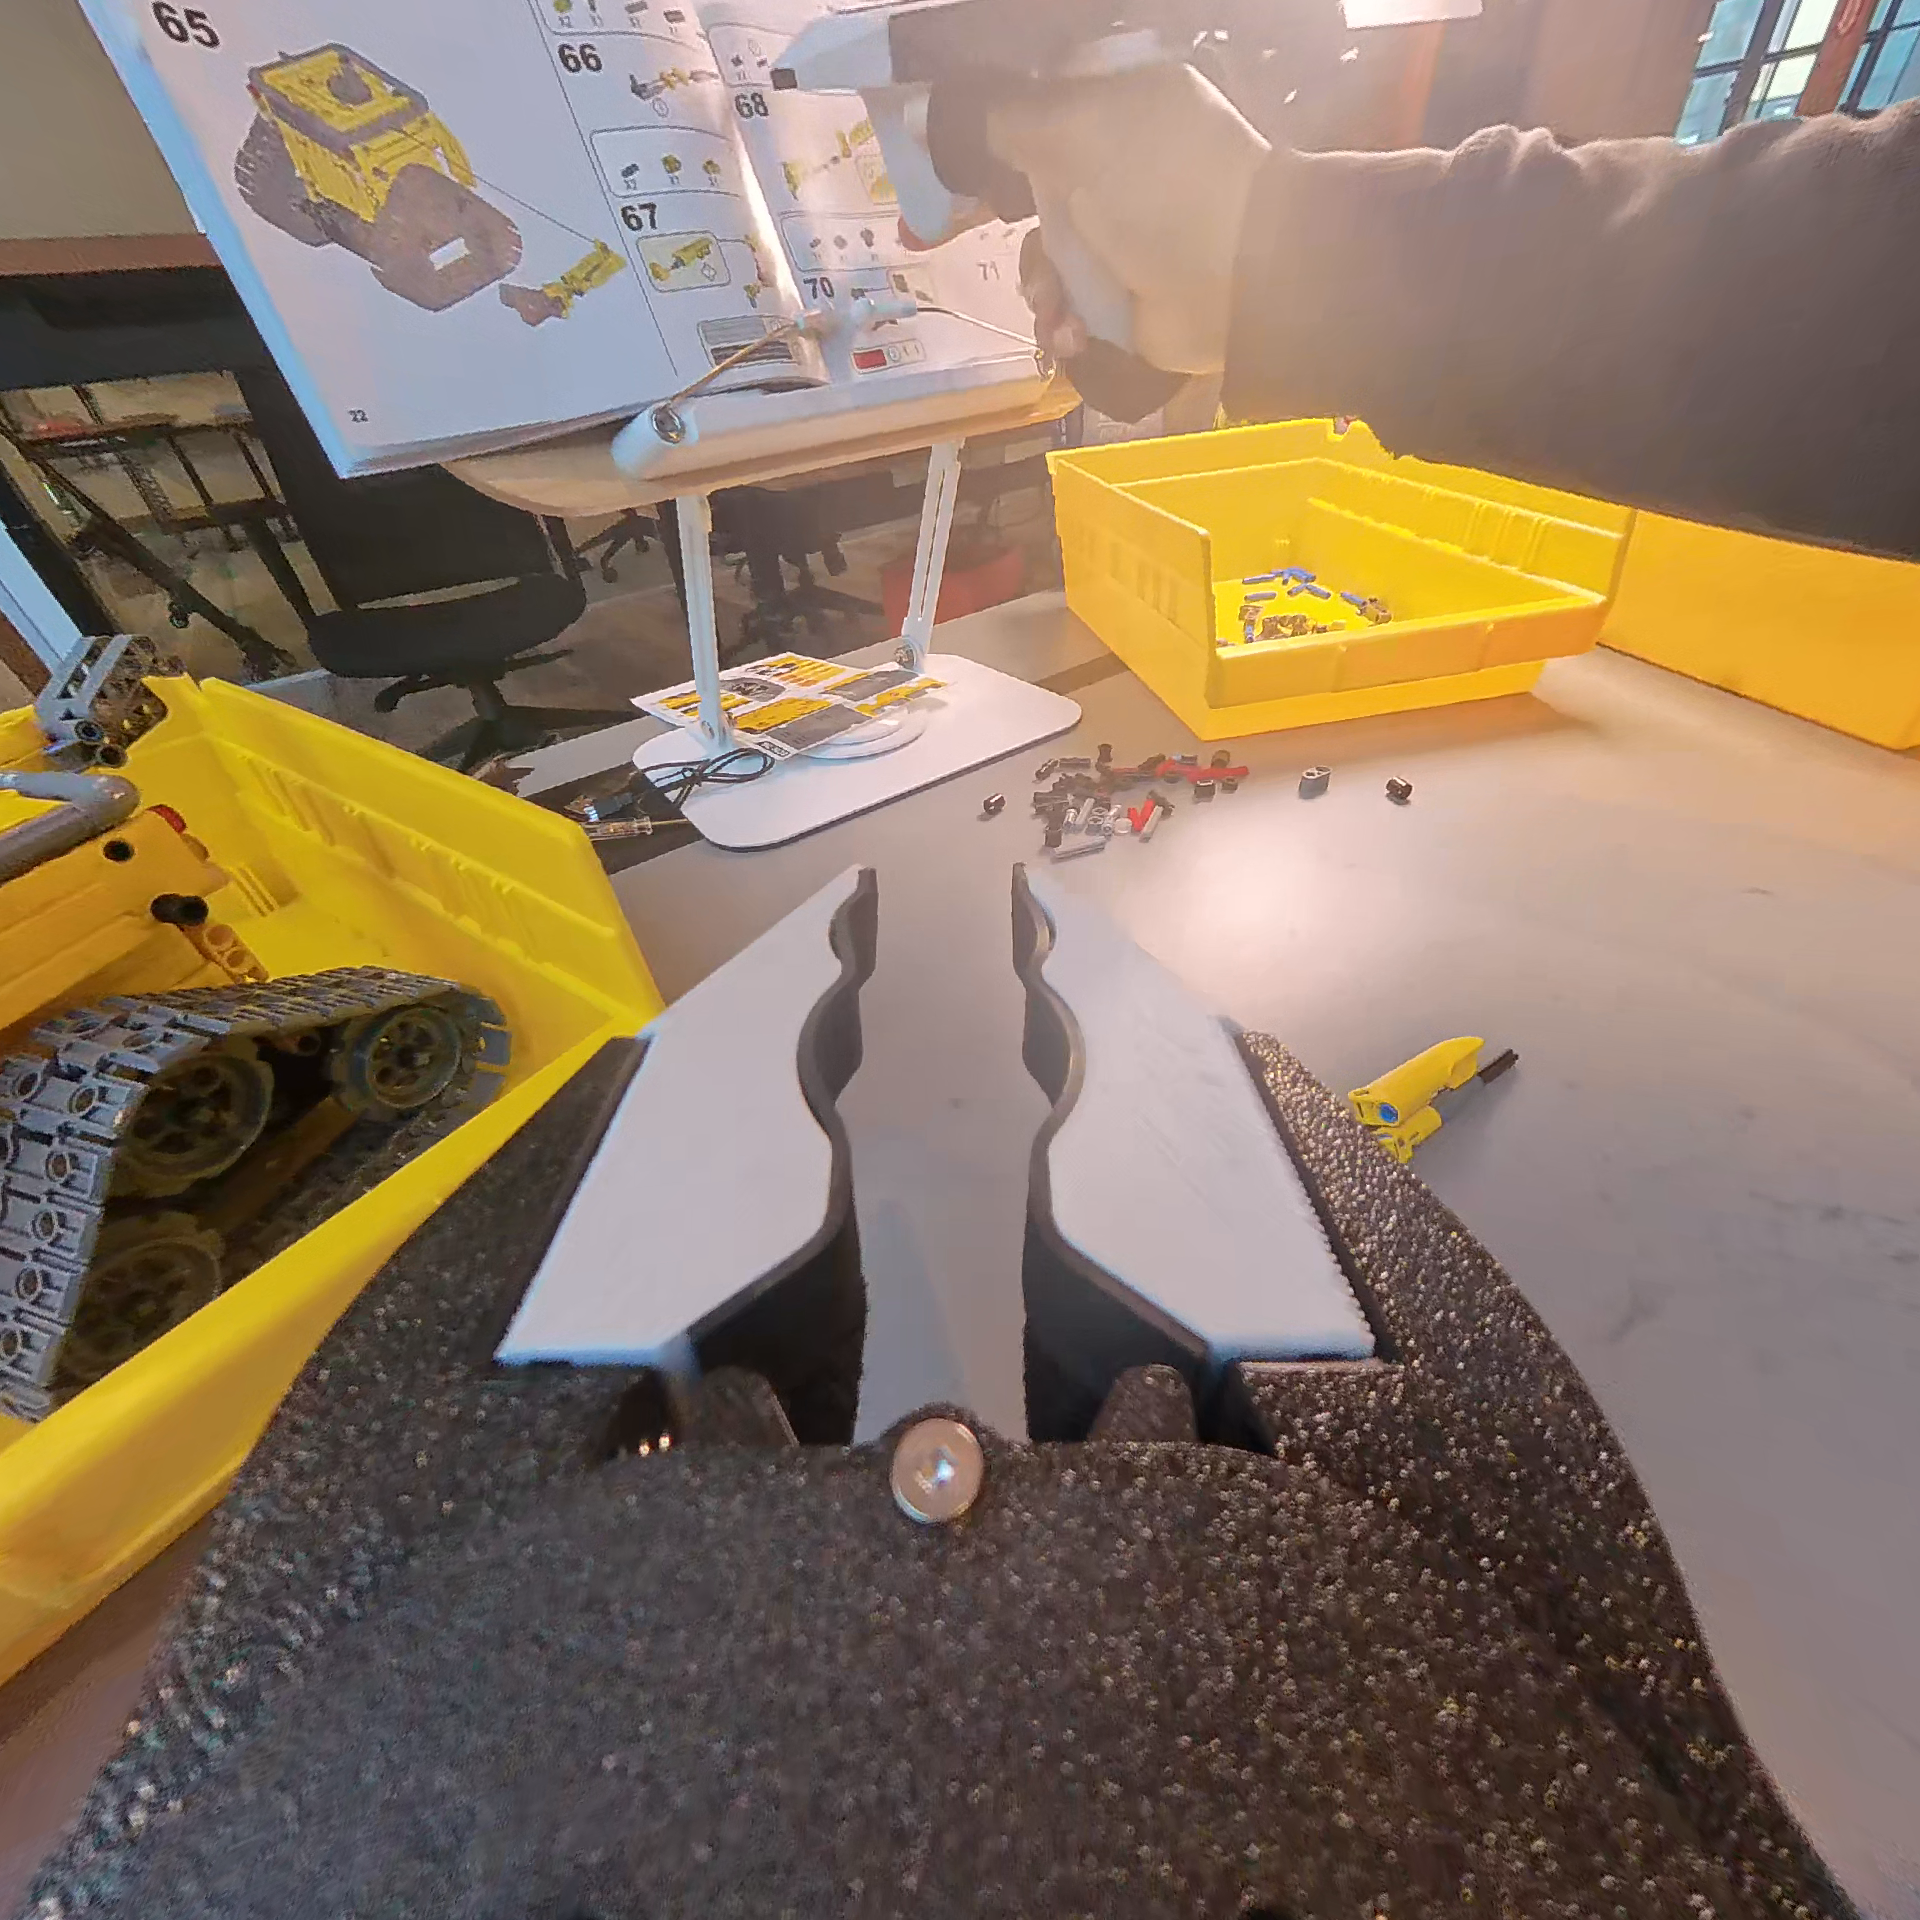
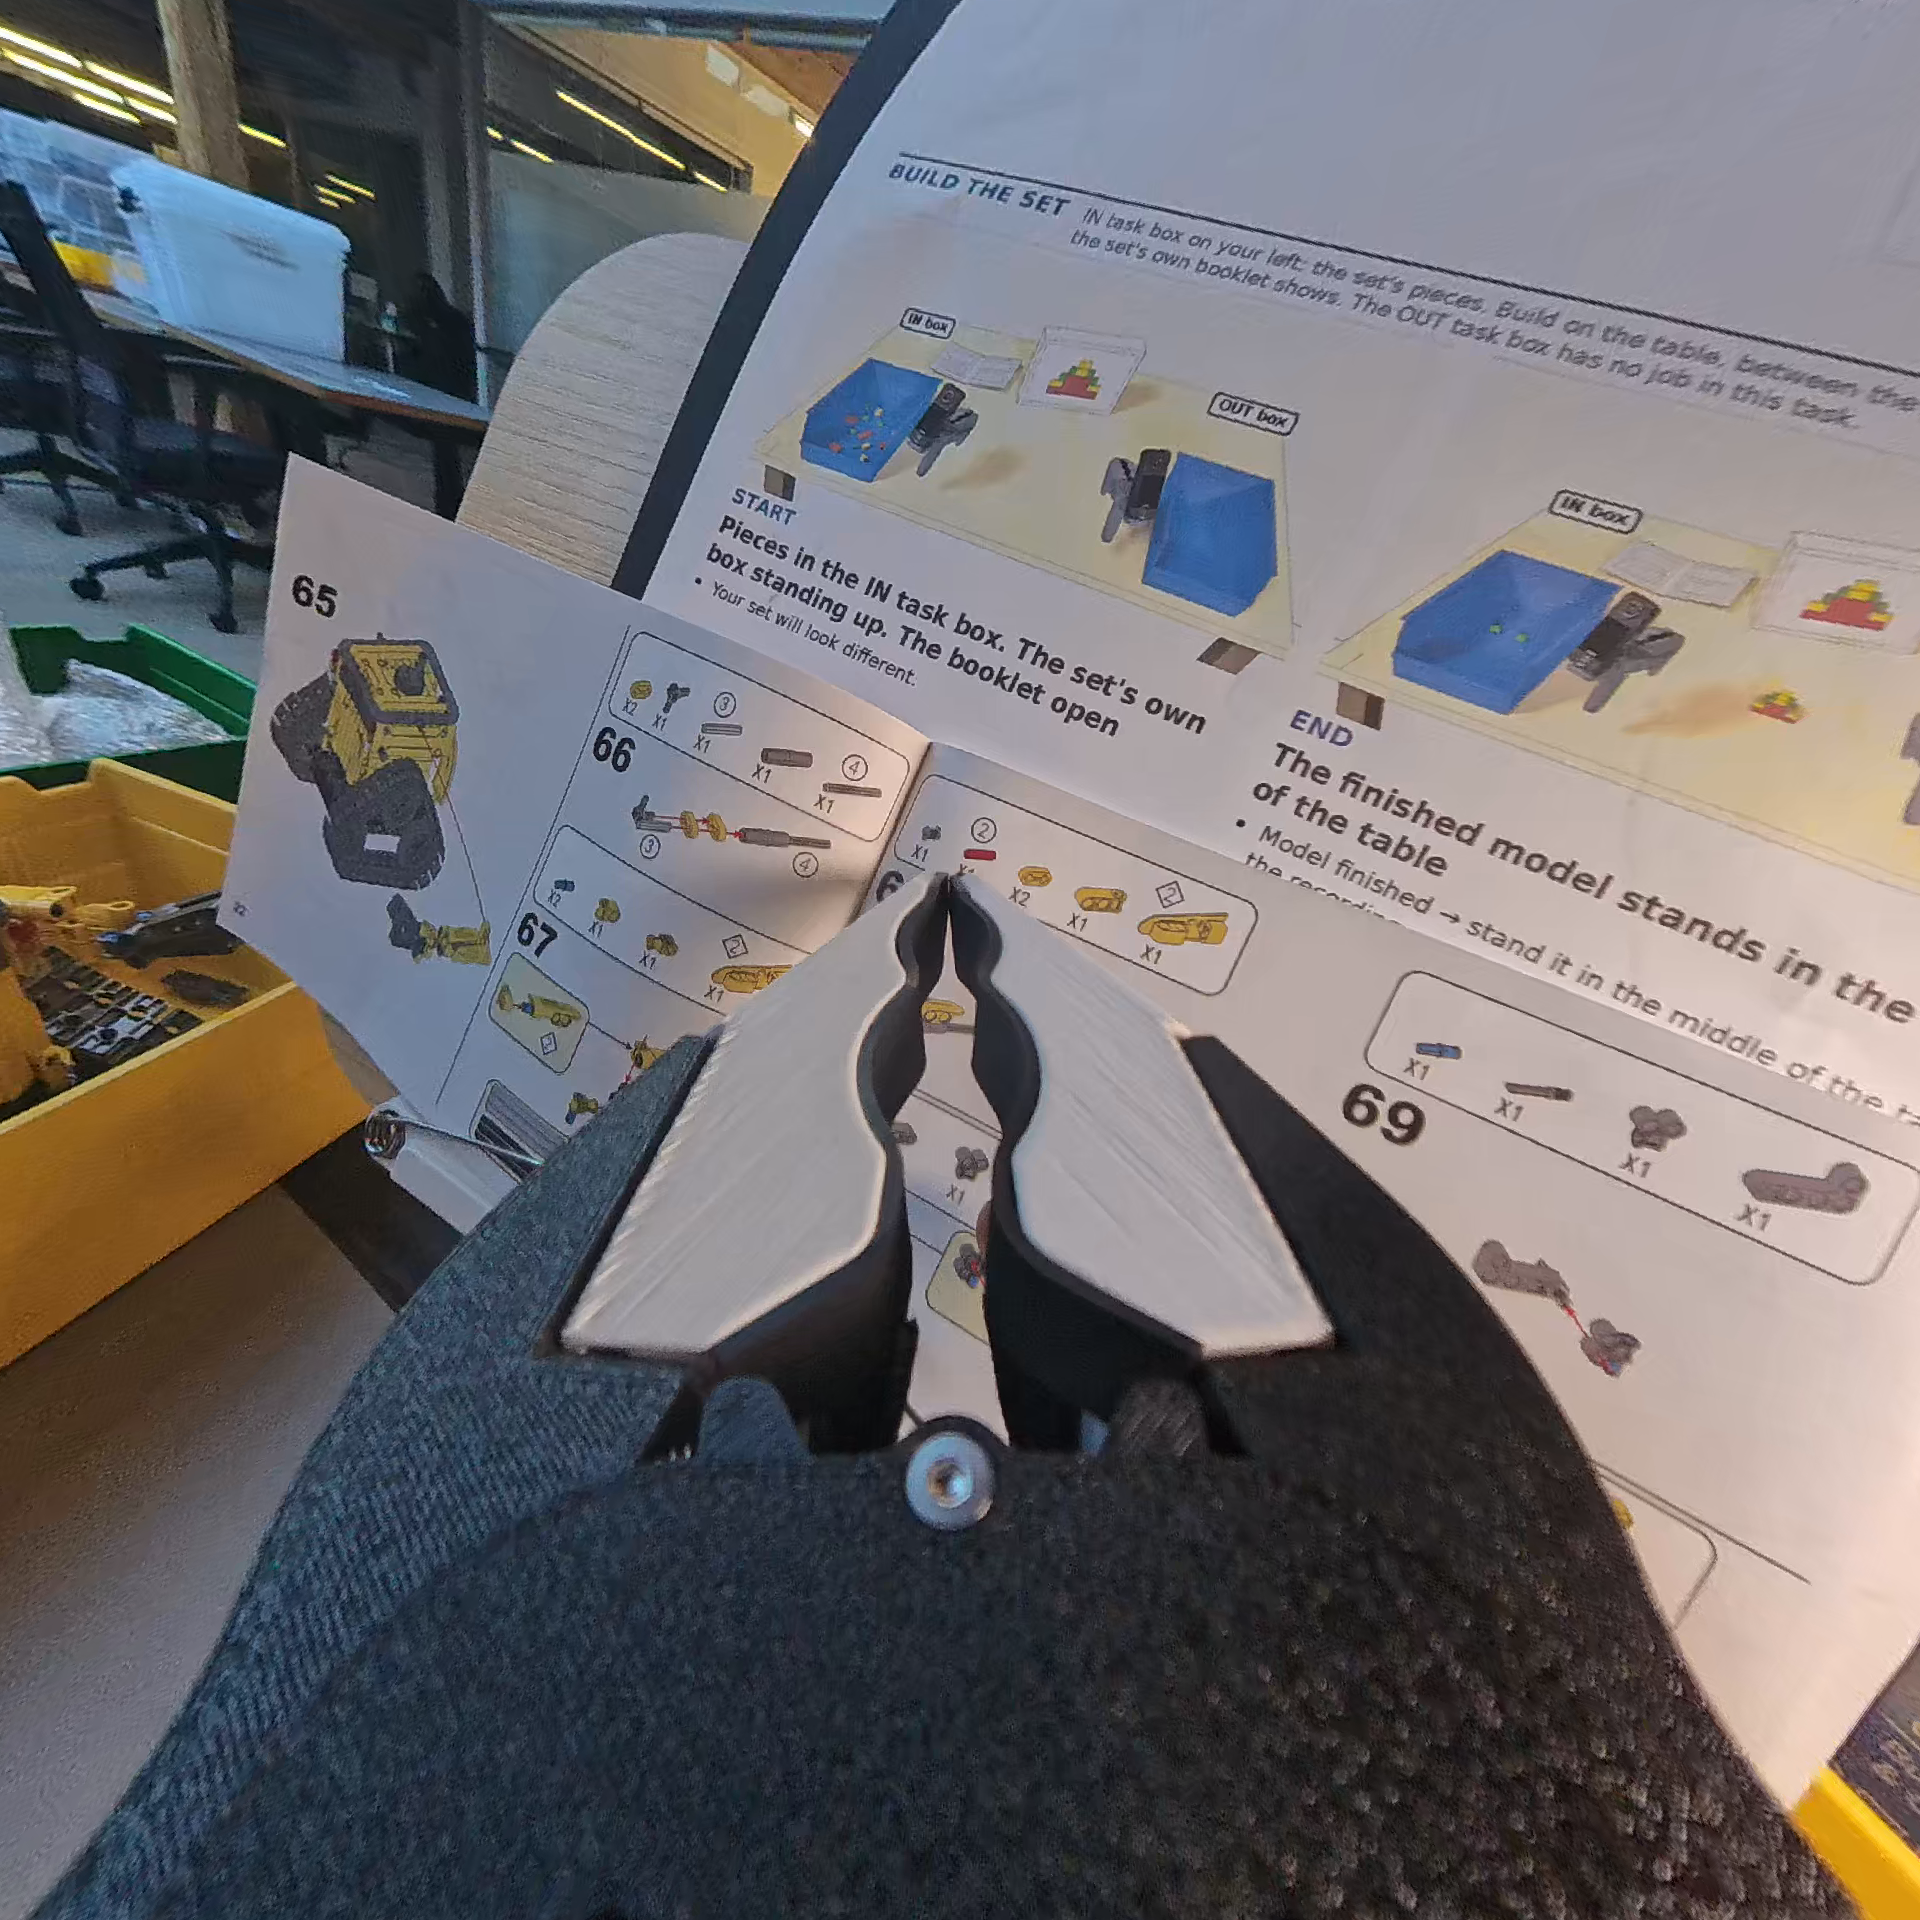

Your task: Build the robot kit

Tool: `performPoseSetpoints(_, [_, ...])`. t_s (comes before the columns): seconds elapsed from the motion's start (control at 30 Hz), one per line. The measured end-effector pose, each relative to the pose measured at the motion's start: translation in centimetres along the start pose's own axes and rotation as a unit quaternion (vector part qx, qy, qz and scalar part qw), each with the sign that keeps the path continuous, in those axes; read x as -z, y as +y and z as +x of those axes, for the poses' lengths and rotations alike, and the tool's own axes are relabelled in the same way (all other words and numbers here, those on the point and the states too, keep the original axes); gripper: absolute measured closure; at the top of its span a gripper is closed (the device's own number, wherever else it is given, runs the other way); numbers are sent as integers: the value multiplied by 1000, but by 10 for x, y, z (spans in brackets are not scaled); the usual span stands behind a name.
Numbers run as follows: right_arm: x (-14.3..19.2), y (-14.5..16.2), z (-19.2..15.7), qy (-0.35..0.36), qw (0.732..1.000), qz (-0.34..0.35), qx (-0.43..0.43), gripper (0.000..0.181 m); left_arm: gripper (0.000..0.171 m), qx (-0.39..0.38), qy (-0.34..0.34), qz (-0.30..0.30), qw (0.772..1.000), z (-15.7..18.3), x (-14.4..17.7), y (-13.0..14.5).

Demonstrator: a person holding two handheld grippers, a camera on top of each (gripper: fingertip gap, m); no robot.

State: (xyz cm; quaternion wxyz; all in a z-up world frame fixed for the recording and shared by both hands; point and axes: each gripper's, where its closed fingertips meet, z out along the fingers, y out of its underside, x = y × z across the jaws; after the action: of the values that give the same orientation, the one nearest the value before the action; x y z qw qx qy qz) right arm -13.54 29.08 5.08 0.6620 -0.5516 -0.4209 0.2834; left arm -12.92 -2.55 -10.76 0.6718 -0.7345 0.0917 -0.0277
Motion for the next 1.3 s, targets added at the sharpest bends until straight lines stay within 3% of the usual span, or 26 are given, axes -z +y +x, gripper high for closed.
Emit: performPoseSetpoints(1.3, [7,12,10,6,1000,-6,-6,179,147,0,17,-8,1000,6,-4,4])
